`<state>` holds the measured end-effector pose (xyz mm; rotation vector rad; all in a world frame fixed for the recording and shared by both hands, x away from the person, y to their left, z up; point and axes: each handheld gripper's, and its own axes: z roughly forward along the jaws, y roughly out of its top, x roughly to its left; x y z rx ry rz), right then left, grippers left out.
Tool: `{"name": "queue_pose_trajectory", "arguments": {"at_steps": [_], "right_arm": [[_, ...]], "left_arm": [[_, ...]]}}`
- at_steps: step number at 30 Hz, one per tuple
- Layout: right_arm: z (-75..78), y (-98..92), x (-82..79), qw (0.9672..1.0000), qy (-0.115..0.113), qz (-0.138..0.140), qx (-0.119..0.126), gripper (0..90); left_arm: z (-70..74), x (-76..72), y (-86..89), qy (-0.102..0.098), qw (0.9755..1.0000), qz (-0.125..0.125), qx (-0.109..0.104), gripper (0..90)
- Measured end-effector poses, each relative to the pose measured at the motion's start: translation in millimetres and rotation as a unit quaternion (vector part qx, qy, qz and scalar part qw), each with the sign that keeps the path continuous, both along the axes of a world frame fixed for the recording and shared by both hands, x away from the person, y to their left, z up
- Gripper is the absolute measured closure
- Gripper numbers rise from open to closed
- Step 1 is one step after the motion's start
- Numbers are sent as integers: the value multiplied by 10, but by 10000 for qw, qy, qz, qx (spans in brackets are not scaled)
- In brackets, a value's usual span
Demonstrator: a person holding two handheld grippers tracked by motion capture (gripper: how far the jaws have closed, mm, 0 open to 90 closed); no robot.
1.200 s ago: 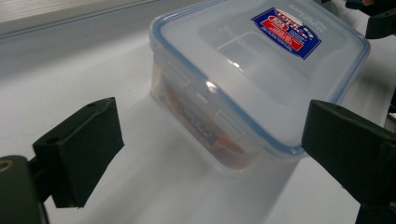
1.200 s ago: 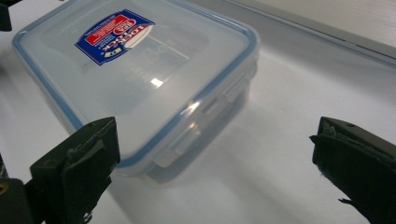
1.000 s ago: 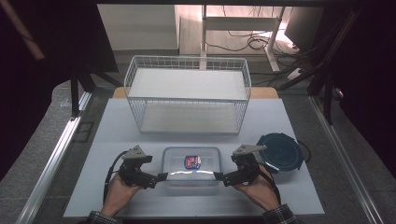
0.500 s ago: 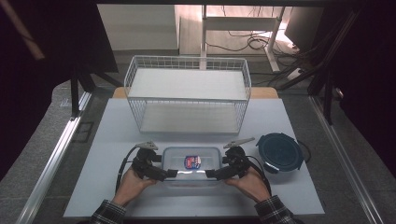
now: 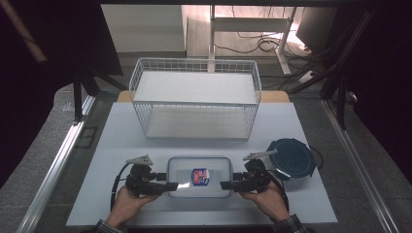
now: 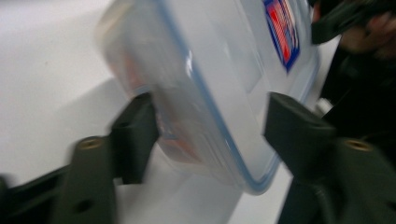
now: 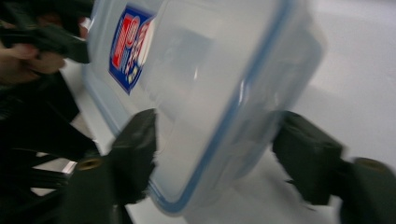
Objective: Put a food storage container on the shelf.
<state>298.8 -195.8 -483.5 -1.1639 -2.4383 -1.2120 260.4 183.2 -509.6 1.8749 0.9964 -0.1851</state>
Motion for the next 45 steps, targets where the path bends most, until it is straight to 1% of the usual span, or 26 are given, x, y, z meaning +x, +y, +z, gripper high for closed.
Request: {"name": "queue_pose_trajectory", "arguments": {"at_steps": [1,2,3,4,6,8,9,10,11,12,13,16,18,20,21,22,23,25,28,34,36,38,41,42,45], "right_arm": [[0,0,0,10000,0,0,0,407],[2,-56,-22,9999,21,7,135,445],[2,-56,-22,9999,21,7,135,445],[-4,-67,-31,9998,59,-44,194,452],[-2,-70,-31,9998,74,-65,200,457],[3,-77,-32,9995,108,-148,246,472],[16,-91,-34,9992,110,-255,304,488],[16,-91,-34,9992,110,-255,304,488],[26,-95,-35,9989,52,-341,328,488],[26,-95,-35,9989,52,-341,328,488],[37,-88,-39,9986,-42,-416,310,486],[44,-89,-36,9984,-98,-466,308,486],[53,-90,-35,9981,-124,-502,321,486],[78,-93,-38,9980,-169,-505,352,486],[110,-85,-44,9979,-243,-490,359,487],[110,-85,-44,9979,-243,-490,359,487],[156,-71,-49,9977,-309,-464,387,488],[175,-67,-47,9976,-330,-459,390,488],[245,-44,-23,9973,-424,-428,425,489],[383,-16,62,9963,-567,-429,493,490],[443,-4,96,9959,-627,-418,504,491],[509,8,133,9953,-694,-431,521,490],[636,18,222,9938,-841,-444,572,490],[636,18,222,9938,-841,-444,572,490],[738,32,291,9929,-931,-443,594,490]], "left_arm": [[0,0,0,0,10000,0,0,459],[-17,-5,29,36,9999,13,-149,476],[-24,-6,38,76,9997,41,-229,476],[-25,-6,38,85,9997,55,-242,485],[-20,-12,31,79,9996,103,-243,486],[-12,-19,24,70,9994,186,-267,497],[1,-18,16,62,9993,258,-268,515],[1,-18,16,62,9993,258,-268,520],[24,-18,-8,59,9993,330,-189,521],[24,-18,-8,59,9993,330,-189,521],[33,-20,-17,16,9992,367,-137,520],[29,-11,-29,47,9989,443,-174,520],[44,-6,-31,23,9988,455,-187,521],[89,-8,-23,-43,9985,502,-217,524],[108,-11,-19,-52,9984,515,-227,525],[124,-13,-13,-77,9983,528,-239,525],[153,-17,0,-107,9983,528,-243,525],[203,-21,16,-142,9981,545,-258,526],[272,6,32,-194,9978,568,-270,526],[446,115,71,-315,9973,601,-294,526],[522,166,87,-380,9969,609,-309,526],[581,208,95,-392,9968,609,-326,526],[716,292,103,-440,9965,635,-313,526],[716,292,103,-440,9965,635,-313,525],[840,365,119,-522,9960,665,-290,525]]}}
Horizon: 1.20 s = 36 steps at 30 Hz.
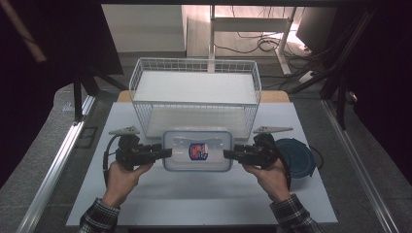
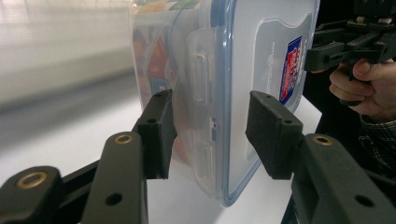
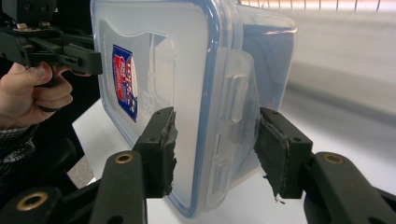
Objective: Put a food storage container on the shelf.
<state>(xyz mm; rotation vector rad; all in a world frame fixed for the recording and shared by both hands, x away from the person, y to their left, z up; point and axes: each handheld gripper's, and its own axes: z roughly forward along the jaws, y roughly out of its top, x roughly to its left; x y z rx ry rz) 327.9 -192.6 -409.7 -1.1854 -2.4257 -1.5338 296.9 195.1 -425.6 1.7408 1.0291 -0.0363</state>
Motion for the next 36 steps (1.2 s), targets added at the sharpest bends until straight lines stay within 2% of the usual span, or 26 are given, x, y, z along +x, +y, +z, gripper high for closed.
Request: {"name": "queue_pose_trajectory", "arguments": {"at_steps": [6,13,14,15,18,20,24,36], "right_arm": [[224,35,144,9998,-172,-2,49,491],[397,66,253,9996,-253,0,80,491],[469,73,293,9995,-303,4,76,491],[469,73,293,9995,-303,4,76,491],[609,88,382,9993,-373,8,42,492],[632,91,400,9992,-396,11,35,492],[776,109,514,9990,-447,2,24,492],[998,145,718,9985,-546,-10,54,493]], "left_arm": [[210,125,28,-97,9999,33,-5,524],[450,265,61,-252,9997,55,33,523],[500,301,67,-284,9996,49,14,523],[500,301,67,-284,9996,49,14,523],[582,378,80,-317,9995,50,-38,523],[626,432,91,-338,9994,34,-68,523],[738,532,109,-410,9991,29,-77,523],[933,737,144,-504,9986,66,-173,523]]}}
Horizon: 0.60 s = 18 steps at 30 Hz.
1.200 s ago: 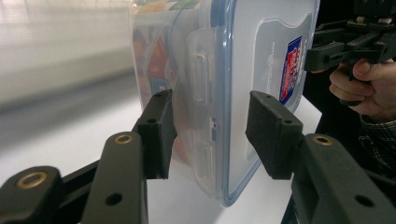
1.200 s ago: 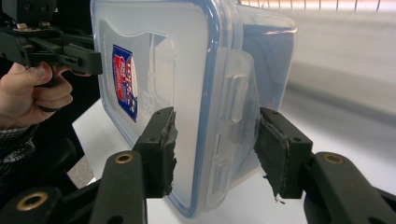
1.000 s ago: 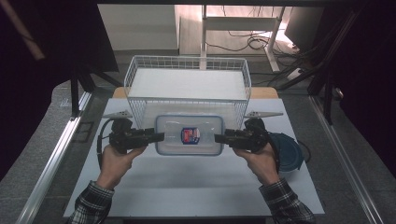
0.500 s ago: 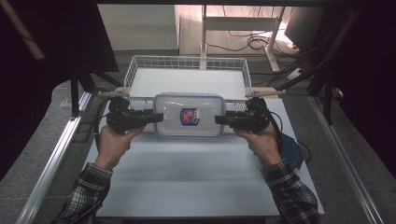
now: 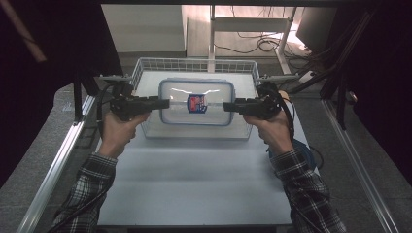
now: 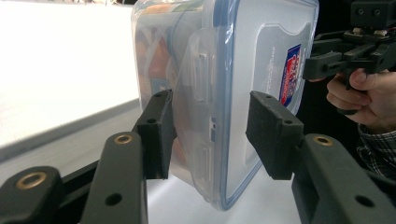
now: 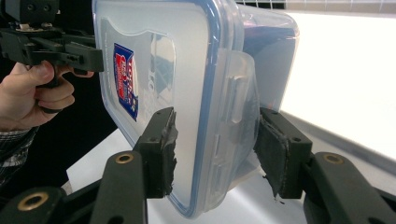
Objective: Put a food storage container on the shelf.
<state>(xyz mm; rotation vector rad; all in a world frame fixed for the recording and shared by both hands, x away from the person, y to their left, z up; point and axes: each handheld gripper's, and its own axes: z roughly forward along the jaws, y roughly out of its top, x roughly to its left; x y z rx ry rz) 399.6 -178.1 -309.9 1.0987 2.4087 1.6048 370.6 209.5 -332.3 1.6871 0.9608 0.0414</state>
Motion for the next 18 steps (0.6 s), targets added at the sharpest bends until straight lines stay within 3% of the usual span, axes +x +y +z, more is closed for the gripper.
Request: {"name": "queue_pose_trajectory", "arguments": {"at_steps": [10,18], "right_arm": [[182,60,201,10000,-24,-78,-46,493],[200,73,374,9999,-9,-158,-1,493]], "left_arm": [[142,276,60,-28,9999,14,-151,521],[178,494,70,-2,9999,20,-157,519]]}}
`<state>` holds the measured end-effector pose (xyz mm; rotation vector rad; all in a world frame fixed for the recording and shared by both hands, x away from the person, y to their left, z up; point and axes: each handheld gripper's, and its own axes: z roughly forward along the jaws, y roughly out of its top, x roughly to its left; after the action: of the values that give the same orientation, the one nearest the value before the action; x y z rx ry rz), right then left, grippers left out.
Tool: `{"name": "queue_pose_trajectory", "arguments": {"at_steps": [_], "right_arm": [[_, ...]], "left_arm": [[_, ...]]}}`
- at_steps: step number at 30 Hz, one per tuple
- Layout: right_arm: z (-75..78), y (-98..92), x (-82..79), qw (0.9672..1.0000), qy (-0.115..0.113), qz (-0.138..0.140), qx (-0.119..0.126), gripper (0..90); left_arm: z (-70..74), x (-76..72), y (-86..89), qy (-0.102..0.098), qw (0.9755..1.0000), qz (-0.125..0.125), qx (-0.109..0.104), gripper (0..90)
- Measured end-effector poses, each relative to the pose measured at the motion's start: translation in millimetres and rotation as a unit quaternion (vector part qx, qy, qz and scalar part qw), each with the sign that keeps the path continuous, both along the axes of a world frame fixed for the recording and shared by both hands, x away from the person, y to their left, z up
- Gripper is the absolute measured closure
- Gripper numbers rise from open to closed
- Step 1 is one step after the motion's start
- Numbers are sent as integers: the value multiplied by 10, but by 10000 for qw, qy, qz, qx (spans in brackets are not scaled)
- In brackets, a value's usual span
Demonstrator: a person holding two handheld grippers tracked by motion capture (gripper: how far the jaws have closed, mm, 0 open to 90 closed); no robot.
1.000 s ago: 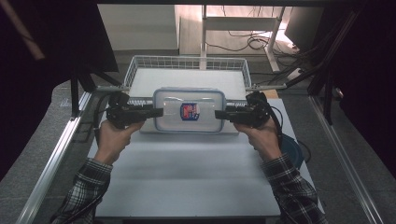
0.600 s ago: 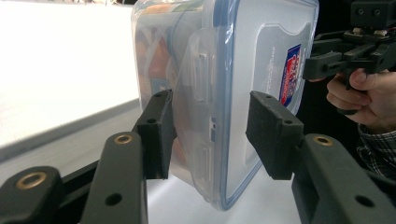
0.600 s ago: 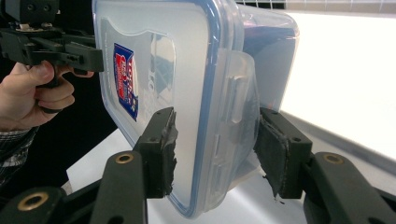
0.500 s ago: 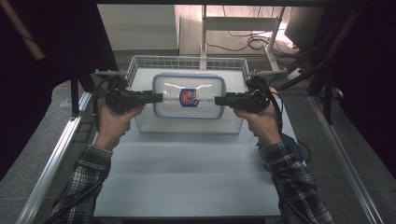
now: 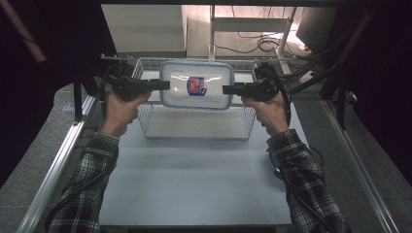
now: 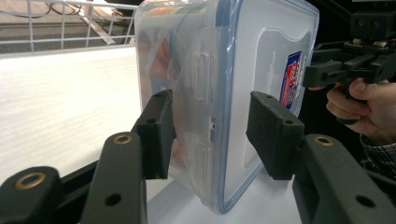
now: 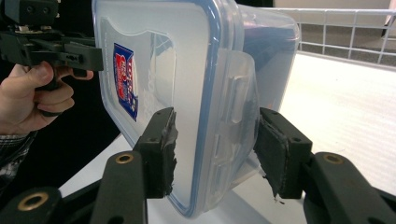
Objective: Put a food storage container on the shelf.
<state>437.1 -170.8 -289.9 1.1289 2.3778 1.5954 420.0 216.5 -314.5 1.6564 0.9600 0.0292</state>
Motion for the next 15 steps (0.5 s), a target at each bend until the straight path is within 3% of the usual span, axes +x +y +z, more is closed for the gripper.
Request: {"name": "queue_pose_trajectory", "arguments": {"at_steps": [8,12,15], "right_arm": [[15,21,198,9999,48,-76,45,491],[-37,53,273,9999,121,-62,31,490],[-61,59,300,9999,140,-38,75,489]], "left_arm": [[-24,150,11,65,9999,61,-62,517],[-101,179,35,184,9997,151,-92,515],[-102,174,41,147,9997,194,-96,514]]}}
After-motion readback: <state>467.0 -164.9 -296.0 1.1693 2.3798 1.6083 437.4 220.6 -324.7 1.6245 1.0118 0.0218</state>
